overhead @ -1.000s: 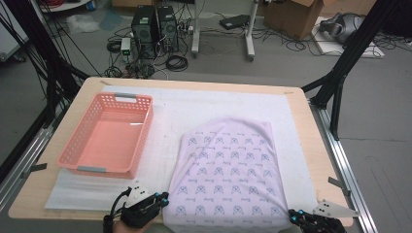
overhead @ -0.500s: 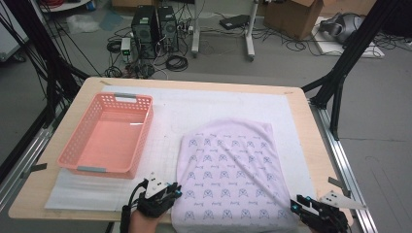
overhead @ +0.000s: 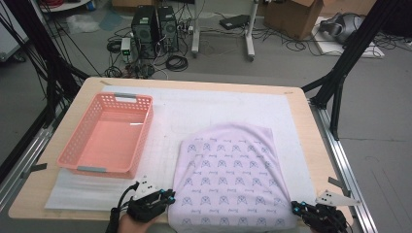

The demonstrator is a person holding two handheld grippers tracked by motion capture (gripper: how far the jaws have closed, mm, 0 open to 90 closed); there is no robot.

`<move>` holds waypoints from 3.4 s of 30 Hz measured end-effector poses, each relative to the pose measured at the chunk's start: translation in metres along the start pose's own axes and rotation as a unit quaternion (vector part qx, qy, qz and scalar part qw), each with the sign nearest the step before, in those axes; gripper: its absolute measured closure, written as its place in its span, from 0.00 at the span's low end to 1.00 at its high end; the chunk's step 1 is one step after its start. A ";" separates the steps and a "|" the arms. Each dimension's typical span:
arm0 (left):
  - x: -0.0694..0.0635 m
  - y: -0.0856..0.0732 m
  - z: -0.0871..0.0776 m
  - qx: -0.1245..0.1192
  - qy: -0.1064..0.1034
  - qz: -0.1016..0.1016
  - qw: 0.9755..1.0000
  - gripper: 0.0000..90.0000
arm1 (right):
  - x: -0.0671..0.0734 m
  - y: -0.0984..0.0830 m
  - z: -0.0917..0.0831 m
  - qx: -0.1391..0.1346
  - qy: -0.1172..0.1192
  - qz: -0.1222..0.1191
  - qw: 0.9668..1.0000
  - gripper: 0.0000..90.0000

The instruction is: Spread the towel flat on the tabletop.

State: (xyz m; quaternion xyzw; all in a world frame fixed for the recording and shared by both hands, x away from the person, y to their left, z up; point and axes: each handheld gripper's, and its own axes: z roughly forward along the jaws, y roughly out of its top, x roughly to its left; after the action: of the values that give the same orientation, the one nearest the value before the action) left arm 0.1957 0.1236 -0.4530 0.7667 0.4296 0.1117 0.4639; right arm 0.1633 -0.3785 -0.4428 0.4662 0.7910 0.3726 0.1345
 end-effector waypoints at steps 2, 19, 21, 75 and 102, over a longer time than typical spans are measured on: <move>0.004 0.006 0.001 -0.019 -0.001 -0.003 1.000 0.68 | -0.002 0.004 -0.001 -0.011 -0.005 0.005 1.000 0.82; 0.044 0.072 0.051 -0.055 -0.021 -0.014 0.998 0.61 | -0.025 0.045 0.027 -0.045 0.005 0.005 0.999 0.72; 0.049 0.079 0.056 -0.054 -0.022 -0.017 0.998 0.62 | -0.028 0.050 0.030 -0.048 0.006 0.002 0.999 0.71; 0.034 0.129 0.148 0.013 0.027 0.092 0.995 0.87 | -0.035 0.070 0.052 -0.060 0.048 -0.007 0.997 0.61; 0.054 0.101 0.116 0.038 0.097 0.024 0.994 0.82 | -0.040 0.077 0.077 -0.017 -0.020 -0.005 1.000 0.92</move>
State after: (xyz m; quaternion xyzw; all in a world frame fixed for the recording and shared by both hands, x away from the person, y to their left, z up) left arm 0.3504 0.0732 -0.4466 0.7794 0.4582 0.1798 0.3877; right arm 0.2762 -0.3538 -0.4463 0.4675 0.7841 0.3756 0.1601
